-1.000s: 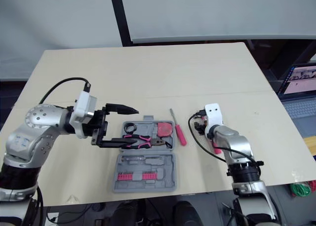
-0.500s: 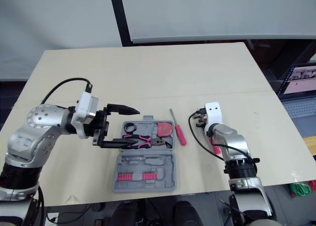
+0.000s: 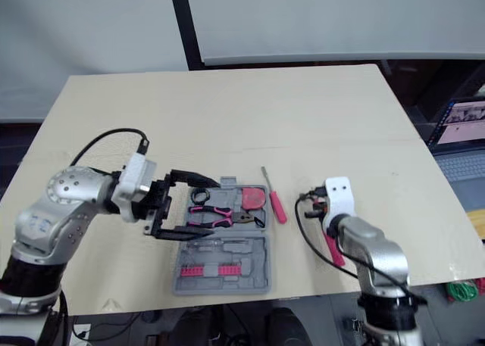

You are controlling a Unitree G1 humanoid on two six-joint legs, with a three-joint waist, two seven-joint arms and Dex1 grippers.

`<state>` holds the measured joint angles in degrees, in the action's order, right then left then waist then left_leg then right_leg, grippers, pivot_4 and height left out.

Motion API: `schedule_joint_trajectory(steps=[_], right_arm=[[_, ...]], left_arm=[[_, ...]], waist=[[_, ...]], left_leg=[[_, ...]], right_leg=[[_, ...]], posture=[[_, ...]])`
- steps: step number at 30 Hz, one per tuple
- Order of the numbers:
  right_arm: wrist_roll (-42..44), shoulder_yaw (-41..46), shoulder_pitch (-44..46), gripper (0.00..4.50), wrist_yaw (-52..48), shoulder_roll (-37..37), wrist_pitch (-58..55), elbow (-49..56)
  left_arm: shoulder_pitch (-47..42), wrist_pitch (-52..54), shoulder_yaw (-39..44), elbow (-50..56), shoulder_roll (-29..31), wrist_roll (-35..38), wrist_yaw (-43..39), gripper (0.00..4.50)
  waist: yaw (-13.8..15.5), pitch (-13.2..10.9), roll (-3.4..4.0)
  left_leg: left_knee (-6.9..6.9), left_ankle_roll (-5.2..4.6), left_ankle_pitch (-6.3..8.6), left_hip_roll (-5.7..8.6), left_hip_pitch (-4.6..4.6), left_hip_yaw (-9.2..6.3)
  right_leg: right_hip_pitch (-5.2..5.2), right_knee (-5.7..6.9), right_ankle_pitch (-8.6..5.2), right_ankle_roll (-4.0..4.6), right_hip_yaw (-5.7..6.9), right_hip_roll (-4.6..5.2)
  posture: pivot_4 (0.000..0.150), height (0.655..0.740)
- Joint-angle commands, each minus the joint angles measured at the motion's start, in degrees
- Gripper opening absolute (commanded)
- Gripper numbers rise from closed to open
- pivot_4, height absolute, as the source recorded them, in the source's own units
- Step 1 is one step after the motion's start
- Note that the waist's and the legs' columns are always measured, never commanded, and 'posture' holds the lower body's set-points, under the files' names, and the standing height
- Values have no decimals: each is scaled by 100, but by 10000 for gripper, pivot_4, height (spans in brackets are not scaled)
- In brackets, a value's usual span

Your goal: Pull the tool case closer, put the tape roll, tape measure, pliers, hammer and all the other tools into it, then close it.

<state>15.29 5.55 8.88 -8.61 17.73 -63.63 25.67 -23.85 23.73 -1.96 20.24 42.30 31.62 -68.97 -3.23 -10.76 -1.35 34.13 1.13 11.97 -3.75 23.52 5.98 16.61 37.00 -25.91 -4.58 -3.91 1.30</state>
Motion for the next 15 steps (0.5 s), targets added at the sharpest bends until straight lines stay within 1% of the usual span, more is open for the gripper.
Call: schedule_joint_trajectory(steps=[1,6,15], right_arm=[[5,-21,-605,192,208,-165,-142,1075],[-177,-22,-1101,192,397,-457,170,1178],[-384,-93,-1032,192,366,-555,565,369]], left_arm=[[158,-328,-69,140,168,-83,-327,45000],[320,-735,-195,23,277,-268,-674,45000],[139,-743,-331,-56,202,-257,-755,45000]], waist=[[-15,0,0],[-14,0,0],[-4,0,-1]], left_leg=[[-1,2,-1,-3,-2,0],[-5,4,-2,1,-7,2],[-12,4,-2,3,-7,3]], right_leg=[[-1,0,0,0,-2,-4],[-1,4,1,1,-8,-3],[0,-1,0,0,-9,-3]], posture=[[1500,7400],[1500,7400],[1500,7400]])
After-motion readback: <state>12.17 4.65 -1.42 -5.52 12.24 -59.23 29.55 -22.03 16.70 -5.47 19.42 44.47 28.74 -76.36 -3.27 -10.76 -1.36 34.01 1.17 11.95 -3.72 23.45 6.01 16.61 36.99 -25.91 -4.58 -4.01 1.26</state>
